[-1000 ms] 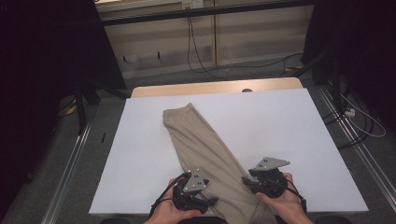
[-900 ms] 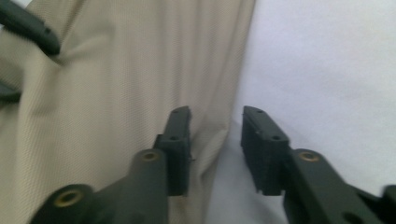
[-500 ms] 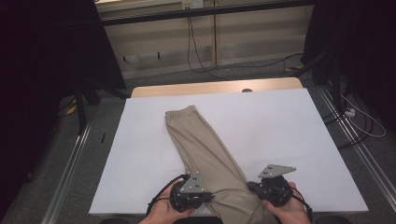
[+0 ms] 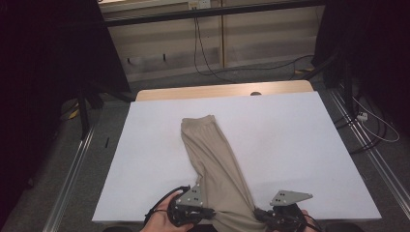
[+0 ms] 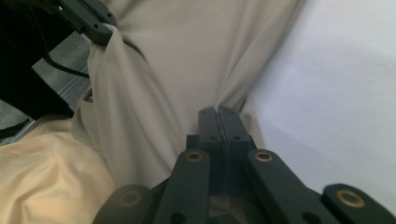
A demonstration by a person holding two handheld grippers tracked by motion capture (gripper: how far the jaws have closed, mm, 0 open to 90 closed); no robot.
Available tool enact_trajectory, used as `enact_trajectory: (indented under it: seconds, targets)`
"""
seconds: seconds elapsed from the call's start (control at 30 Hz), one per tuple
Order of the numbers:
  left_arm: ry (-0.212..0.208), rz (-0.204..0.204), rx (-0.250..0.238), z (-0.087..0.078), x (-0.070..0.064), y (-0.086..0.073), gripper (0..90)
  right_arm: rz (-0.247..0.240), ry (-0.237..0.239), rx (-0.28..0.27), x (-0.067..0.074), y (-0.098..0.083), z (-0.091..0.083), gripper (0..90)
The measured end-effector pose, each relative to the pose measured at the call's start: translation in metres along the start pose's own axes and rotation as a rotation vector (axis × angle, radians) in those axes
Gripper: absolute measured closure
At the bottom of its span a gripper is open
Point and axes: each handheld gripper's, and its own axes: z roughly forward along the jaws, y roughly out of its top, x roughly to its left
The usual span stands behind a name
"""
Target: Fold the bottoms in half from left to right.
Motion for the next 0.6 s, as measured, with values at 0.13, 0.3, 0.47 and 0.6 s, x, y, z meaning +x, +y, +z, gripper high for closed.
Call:
enact_trajectory:
  seconds: [0.13,0.3,0.47,0.6]
  targets:
    - [0.004,-0.036,-0.014,-0.011,-0.007,-0.009,88.1,-0.025,0.034,0.004,0.009,0.004,0.008,89.4]
    - [0.014,-0.06,-0.05,-0.024,-0.011,-0.022,87.4,-0.062,0.076,0.013,0.02,0.007,0.015,88.1]
    - [0.066,-0.089,-0.077,-0.024,-0.006,-0.019,61.2,-0.08,0.035,-0.027,0.011,0.011,0.013,61.2]
    - [0.113,-0.154,-0.133,-0.026,0.005,-0.018,46.9,-0.07,0.006,-0.075,0.002,0.017,0.01,47.9]
